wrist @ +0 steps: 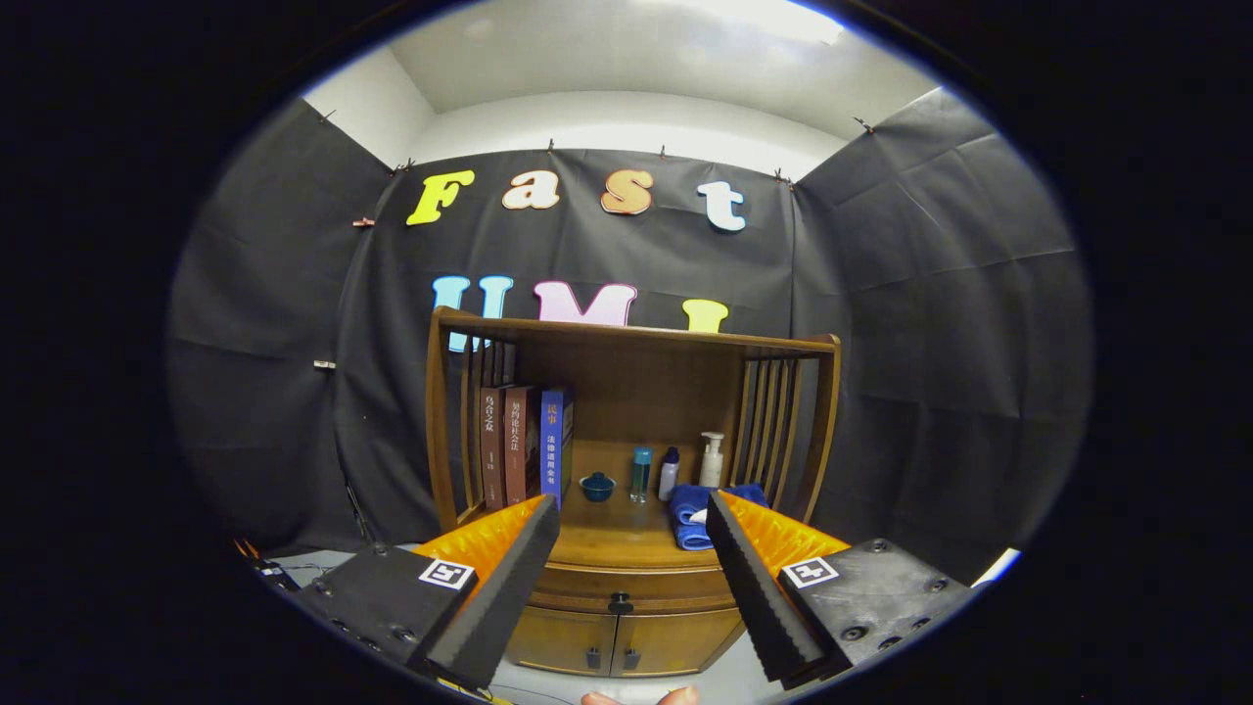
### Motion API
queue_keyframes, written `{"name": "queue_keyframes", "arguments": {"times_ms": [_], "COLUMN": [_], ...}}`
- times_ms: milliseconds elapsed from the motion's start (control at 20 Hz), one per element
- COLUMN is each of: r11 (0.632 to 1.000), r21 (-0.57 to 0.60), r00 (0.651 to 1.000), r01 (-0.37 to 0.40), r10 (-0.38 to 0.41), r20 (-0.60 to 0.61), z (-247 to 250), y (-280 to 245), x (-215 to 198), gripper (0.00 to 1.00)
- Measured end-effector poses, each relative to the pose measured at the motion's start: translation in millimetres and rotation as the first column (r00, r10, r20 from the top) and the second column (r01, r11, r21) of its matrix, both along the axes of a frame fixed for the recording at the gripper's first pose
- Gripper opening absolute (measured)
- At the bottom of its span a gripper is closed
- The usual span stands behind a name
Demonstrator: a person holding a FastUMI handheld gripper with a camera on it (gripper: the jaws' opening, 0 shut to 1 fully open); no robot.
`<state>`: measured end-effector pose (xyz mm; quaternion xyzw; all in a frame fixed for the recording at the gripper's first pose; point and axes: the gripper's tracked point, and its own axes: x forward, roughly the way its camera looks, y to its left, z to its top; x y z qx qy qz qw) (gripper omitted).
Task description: Pull open the drawer, take out the items inside it, and place them on the countertop above the cabinet.
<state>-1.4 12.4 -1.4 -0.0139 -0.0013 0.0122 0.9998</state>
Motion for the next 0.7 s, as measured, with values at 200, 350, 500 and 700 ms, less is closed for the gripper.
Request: {"name": "queue_keyframes", "arguments": {"times_ms": [200,350,500,700], "r11": [1.000,1.000,1.000,1.000], "r21": [0.010,0.007,-0.006,-0.005], "r00": [1.000,1.000,0.999,1.000], "r01": [-0.006,-0.014,-0.029,-0.015], "r10": [0.006,0.014,0.029,0.015], "r20": [0.005,0.019,0.023,0.022], "z": [-6,-17,-39,-85], "y": [2,5,8,8], "x": [11,33,61,98], "gripper": [0.98,0.98,0.98,0.98]}}
